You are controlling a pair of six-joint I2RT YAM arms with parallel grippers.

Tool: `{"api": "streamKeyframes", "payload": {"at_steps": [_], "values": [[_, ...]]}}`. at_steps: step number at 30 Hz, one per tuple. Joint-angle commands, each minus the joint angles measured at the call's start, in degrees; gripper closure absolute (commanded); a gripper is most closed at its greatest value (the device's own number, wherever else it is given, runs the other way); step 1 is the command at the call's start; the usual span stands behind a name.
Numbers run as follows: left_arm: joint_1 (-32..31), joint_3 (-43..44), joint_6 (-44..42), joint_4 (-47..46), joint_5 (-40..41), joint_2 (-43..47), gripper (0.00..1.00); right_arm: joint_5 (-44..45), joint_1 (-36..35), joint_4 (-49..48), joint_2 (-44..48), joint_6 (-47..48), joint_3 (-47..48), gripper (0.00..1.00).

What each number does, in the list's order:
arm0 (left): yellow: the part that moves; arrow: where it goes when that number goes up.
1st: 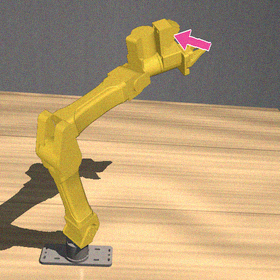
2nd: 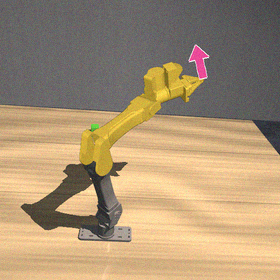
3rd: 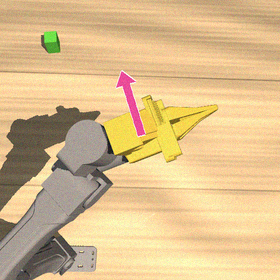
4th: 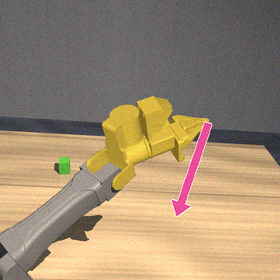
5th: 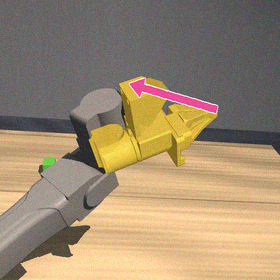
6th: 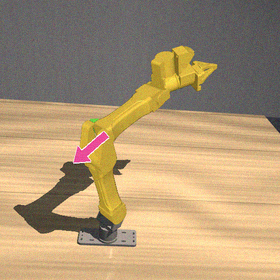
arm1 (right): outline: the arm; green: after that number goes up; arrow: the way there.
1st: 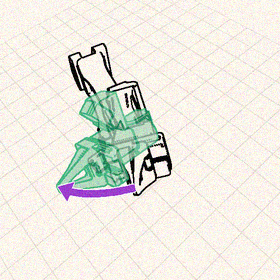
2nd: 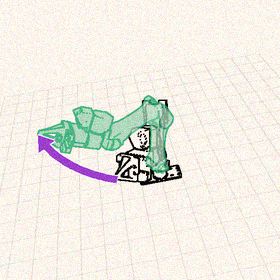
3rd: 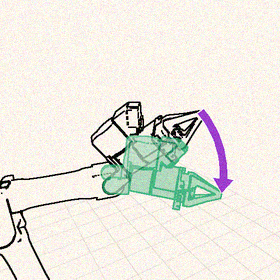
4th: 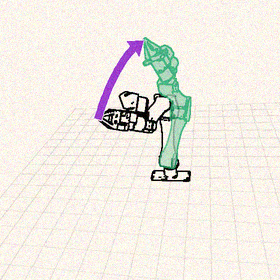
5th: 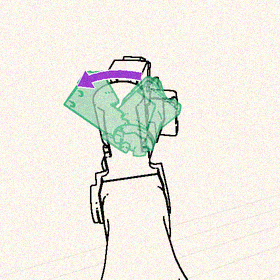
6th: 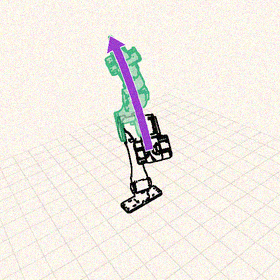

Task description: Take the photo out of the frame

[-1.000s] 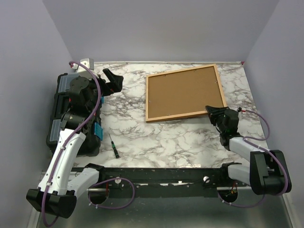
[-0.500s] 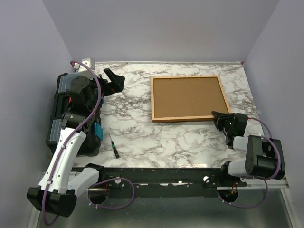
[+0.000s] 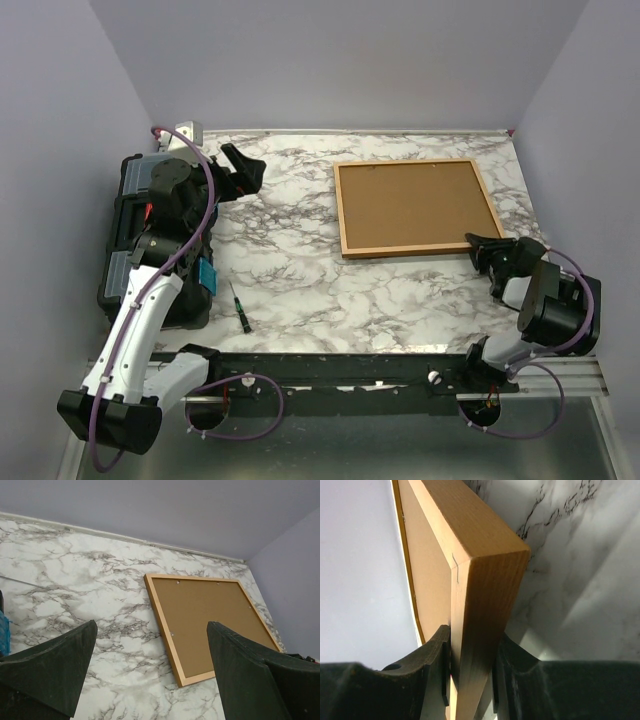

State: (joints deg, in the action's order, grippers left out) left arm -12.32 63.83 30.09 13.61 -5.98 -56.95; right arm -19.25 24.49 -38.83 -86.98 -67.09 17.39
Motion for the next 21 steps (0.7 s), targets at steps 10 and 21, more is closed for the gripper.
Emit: {"api": "streamKeyframes", "payload": {"at_steps": [10,21], "values": [[0.4,-0.8,0.6,-1.8,-2.0,-0.4,0.07,12.4,1.4,22.4,1.4,12.7,4.7,0.15],[0.2,-0.9,0.4,-2.0,-1.9,0.7,0.07,16.7,0.6,42.1,20.9,18.9,4.9,0.04]]}}
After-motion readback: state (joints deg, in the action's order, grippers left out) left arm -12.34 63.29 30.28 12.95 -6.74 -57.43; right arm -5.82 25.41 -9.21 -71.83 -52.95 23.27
